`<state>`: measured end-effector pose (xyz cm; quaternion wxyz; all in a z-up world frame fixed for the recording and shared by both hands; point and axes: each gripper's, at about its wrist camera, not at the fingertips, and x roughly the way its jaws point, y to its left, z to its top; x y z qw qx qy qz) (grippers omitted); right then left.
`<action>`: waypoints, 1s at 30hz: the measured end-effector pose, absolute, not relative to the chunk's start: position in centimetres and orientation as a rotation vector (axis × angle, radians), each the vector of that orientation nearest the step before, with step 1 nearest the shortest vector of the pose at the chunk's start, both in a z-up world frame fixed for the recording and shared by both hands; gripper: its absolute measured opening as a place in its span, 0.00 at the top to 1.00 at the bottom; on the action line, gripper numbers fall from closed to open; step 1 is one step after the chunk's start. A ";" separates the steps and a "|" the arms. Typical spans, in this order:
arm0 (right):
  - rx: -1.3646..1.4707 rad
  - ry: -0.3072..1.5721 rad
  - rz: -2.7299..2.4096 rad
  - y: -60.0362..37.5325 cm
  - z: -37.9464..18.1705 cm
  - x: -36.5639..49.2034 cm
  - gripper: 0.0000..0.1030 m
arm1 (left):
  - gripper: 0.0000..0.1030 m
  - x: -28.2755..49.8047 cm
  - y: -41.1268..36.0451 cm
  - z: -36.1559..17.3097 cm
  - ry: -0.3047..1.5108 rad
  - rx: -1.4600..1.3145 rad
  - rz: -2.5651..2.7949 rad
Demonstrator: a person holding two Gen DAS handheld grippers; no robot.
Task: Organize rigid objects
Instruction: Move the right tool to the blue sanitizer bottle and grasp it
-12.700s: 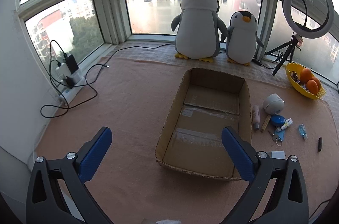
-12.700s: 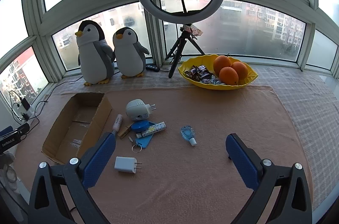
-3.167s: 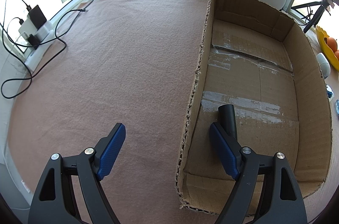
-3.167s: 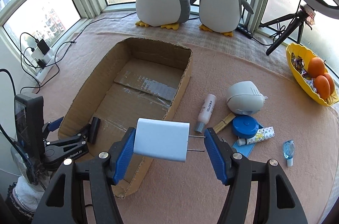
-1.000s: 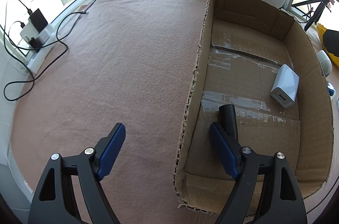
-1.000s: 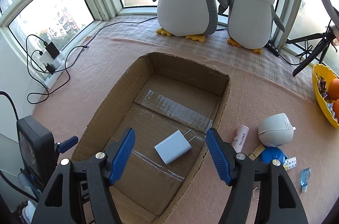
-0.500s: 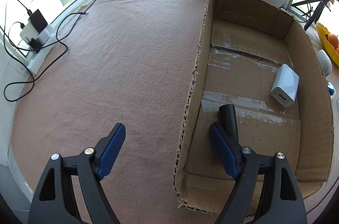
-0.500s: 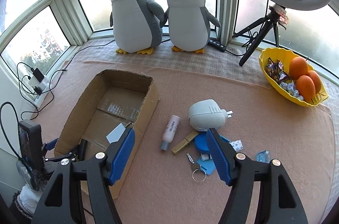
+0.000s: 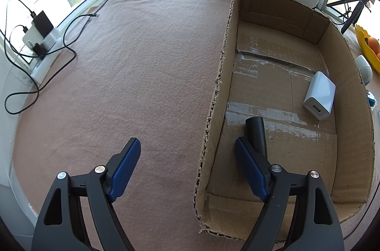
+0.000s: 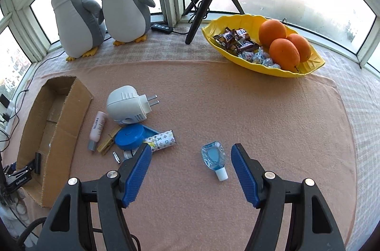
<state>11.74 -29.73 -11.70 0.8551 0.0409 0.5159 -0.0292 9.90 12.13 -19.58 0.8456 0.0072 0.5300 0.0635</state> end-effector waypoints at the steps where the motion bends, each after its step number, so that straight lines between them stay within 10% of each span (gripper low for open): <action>1: 0.091 1.094 -0.069 -30.2 -12.1 11.8 0.36 | 0.19 9.9 12.1 -19.6 1.118 0.016 0.134; 30: 0.103 1.266 -0.050 -32.3 -18.3 14.6 0.50 | 0.19 9.8 12.3 -19.5 1.119 0.021 0.136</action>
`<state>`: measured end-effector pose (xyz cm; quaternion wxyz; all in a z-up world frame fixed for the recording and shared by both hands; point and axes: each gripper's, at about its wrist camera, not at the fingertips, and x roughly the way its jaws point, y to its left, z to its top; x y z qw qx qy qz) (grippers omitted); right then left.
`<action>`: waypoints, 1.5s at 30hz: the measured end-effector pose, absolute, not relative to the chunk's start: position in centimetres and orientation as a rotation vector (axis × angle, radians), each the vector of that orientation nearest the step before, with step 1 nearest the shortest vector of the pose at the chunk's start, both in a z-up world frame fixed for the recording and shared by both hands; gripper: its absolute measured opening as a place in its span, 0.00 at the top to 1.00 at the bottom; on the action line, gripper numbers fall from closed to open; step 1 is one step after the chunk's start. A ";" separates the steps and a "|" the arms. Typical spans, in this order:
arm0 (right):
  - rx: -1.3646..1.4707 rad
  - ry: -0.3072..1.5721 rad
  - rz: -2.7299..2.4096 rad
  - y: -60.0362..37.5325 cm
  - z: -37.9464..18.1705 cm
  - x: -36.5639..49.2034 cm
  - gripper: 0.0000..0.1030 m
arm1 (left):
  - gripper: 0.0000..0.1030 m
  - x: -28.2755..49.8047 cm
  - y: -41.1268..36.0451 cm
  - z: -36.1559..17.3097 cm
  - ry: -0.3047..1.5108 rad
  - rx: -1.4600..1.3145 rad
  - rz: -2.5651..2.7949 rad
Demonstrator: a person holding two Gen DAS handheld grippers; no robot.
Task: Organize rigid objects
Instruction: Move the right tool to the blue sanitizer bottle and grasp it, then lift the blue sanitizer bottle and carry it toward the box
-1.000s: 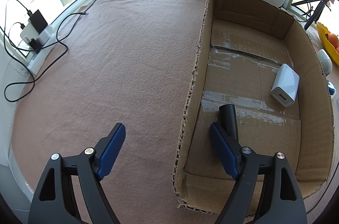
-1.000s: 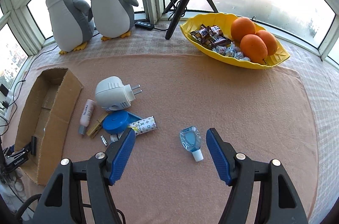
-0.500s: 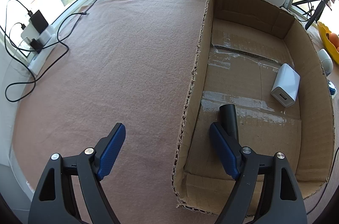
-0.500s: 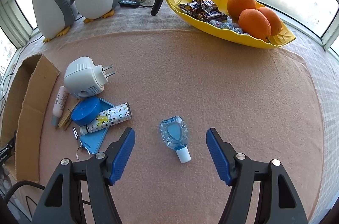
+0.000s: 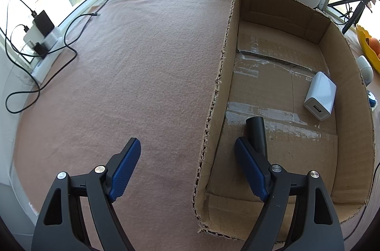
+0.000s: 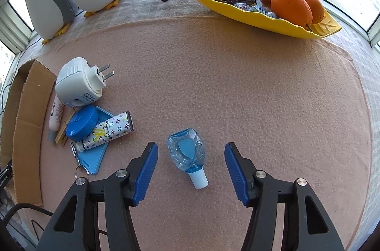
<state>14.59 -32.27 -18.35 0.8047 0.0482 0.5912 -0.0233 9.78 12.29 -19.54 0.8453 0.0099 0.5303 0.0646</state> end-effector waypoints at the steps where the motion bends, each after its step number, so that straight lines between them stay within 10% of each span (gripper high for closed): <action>1: 0.100 1.272 -0.049 -32.2 -18.6 14.6 0.53 | 0.19 9.8 12.2 -19.5 1.119 0.020 0.136; 11: 0.094 1.286 -0.050 -32.4 -19.1 14.8 0.73 | 0.19 9.6 12.4 -19.6 1.119 0.018 0.137; 45: -0.087 1.063 0.297 -15.3 -9.8 11.3 0.73 | 0.19 9.6 12.2 -19.6 1.117 0.008 0.139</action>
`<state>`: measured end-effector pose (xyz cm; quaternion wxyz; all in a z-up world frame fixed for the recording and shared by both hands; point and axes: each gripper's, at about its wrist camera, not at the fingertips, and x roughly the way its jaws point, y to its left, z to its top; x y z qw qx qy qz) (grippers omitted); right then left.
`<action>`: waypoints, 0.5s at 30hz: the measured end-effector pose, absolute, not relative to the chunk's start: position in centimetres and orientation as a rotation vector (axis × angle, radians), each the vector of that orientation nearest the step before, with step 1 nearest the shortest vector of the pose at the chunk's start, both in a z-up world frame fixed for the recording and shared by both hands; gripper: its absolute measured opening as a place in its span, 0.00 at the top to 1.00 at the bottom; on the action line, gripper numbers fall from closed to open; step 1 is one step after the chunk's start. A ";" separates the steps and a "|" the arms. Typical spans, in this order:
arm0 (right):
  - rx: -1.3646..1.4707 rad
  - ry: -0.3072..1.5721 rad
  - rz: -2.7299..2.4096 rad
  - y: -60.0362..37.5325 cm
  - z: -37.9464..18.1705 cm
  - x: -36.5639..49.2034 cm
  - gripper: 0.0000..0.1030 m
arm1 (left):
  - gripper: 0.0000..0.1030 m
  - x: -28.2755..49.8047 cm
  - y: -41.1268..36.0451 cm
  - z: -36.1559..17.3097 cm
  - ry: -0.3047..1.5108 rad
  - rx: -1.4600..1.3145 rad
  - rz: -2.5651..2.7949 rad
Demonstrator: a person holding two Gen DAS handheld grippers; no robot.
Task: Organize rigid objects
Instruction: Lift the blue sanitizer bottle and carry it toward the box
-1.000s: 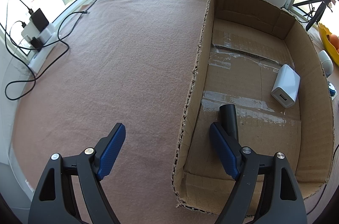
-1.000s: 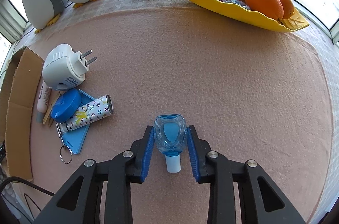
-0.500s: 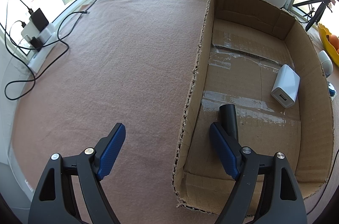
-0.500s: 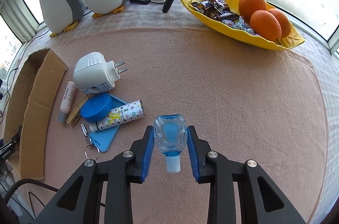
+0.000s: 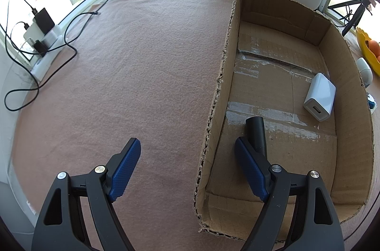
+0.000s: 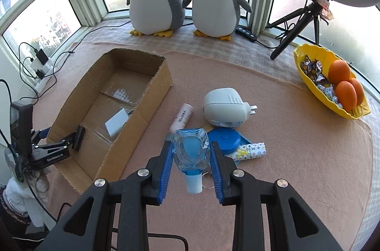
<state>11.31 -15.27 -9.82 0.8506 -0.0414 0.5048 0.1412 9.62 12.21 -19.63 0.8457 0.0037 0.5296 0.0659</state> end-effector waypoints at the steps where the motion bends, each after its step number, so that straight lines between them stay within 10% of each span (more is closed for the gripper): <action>1: -0.095 1.062 0.318 -14.4 -9.7 11.1 0.73 | 0.19 9.6 12.2 -19.6 1.117 0.007 0.139; 15: -0.158 1.092 0.493 -5.5 -10.8 9.7 0.73 | 0.20 9.7 12.2 -19.6 1.116 0.009 0.139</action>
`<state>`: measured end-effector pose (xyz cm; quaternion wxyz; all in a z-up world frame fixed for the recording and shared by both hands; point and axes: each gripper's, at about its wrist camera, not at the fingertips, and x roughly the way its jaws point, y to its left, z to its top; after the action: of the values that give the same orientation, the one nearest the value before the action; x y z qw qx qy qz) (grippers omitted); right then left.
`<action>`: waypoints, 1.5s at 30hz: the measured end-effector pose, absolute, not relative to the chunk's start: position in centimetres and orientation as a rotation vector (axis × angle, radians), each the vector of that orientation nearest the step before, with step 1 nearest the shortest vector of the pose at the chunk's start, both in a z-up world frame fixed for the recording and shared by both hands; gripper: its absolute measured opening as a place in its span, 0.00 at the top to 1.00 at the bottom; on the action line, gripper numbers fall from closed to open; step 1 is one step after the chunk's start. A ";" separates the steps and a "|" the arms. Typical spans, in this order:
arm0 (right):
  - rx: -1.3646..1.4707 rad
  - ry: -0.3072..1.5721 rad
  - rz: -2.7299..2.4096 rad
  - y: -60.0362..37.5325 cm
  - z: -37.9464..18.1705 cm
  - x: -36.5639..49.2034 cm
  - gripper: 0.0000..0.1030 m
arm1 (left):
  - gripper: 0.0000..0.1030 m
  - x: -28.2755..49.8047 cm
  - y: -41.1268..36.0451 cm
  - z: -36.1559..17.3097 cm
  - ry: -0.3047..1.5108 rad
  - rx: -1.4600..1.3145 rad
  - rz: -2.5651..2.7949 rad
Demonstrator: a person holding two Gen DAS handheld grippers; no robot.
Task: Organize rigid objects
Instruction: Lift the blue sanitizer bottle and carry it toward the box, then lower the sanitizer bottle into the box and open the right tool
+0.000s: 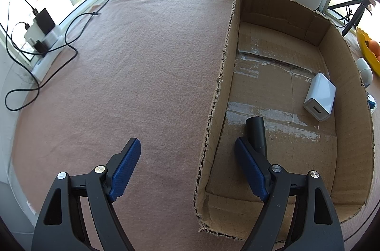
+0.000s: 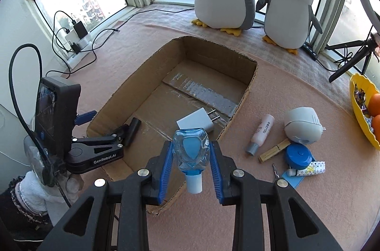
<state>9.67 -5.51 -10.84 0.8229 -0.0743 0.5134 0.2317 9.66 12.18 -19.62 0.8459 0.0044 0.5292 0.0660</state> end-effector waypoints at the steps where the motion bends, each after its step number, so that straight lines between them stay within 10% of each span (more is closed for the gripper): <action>1: -0.162 1.098 0.502 -4.9 -11.1 9.7 0.73 | 0.20 9.6 12.2 -19.6 1.116 0.010 0.139; 26: -0.212 1.148 0.555 -1.1 -13.8 9.7 0.72 | 0.20 9.6 12.2 -19.6 1.116 0.009 0.139; 30: -0.195 1.123 0.555 -1.2 -13.2 9.4 0.51 | 0.20 9.6 12.2 -19.6 1.116 0.010 0.139; 45: -0.108 1.080 0.482 -5.5 -10.5 9.7 0.51 | 0.20 9.6 12.2 -19.7 1.116 0.009 0.139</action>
<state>9.73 -5.53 -10.46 0.8287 -0.0509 0.5090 0.2271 9.58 12.20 -19.66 0.8461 0.0044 0.5288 0.0659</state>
